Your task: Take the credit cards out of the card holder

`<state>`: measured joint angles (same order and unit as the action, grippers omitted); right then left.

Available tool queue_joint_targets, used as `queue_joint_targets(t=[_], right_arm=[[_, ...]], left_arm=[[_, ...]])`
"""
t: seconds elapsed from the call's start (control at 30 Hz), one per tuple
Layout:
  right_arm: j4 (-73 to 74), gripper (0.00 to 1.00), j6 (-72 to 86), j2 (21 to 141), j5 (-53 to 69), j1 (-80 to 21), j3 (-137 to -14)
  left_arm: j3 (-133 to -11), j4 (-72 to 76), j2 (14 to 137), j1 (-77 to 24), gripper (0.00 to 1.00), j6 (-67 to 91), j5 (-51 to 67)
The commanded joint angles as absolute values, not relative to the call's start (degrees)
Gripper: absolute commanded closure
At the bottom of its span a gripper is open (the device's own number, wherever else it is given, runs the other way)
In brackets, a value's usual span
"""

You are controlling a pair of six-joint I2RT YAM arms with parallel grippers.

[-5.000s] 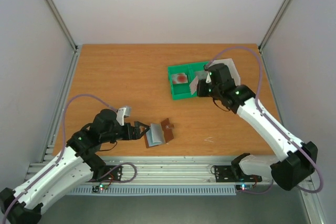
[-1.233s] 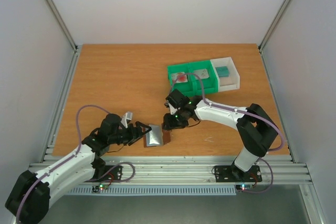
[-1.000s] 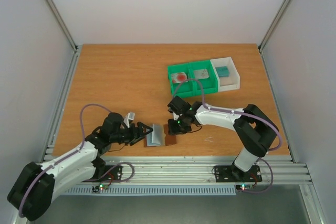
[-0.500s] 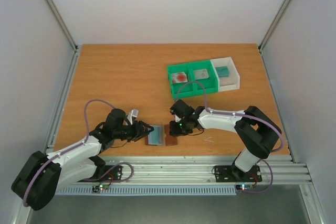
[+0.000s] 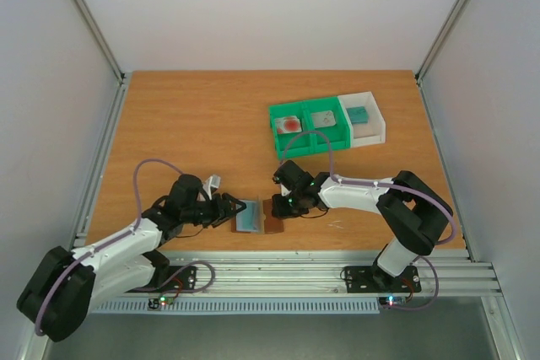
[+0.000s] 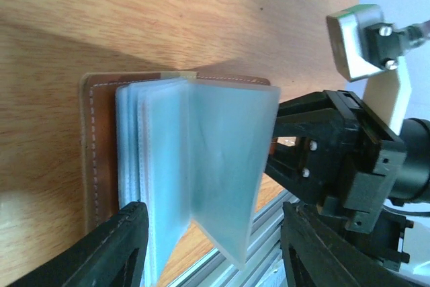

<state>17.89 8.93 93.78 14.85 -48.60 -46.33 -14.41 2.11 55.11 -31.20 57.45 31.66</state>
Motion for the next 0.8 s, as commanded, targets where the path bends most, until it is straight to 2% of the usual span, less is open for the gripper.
queue_joint_targets(t=[0.0, 0.3, 0.53, 0.77], right_arm=[[17.4, 0.86, 8.1, 93.5, 13.1, -49.0, -45.8], [17.0, 0.86, 8.0, 93.8, 14.0, -49.0, -46.0], [15.1, 0.86, 7.3, 93.4, 16.4, -49.0, -45.5], [12.2, 0.86, 7.1, 92.6, 19.5, -49.0, -45.1]], left_arm=[[-15.7, 6.1, 57.9, -31.2, 0.43, 56.7, 31.9], [-15.5, 7.6, 60.0, -31.3, 0.43, 56.2, 33.0], [-15.6, 2.2, 54.4, -31.4, 0.43, 56.9, 30.7], [-16.0, -2.5, 48.7, -31.6, 0.34, 58.9, 28.6]])
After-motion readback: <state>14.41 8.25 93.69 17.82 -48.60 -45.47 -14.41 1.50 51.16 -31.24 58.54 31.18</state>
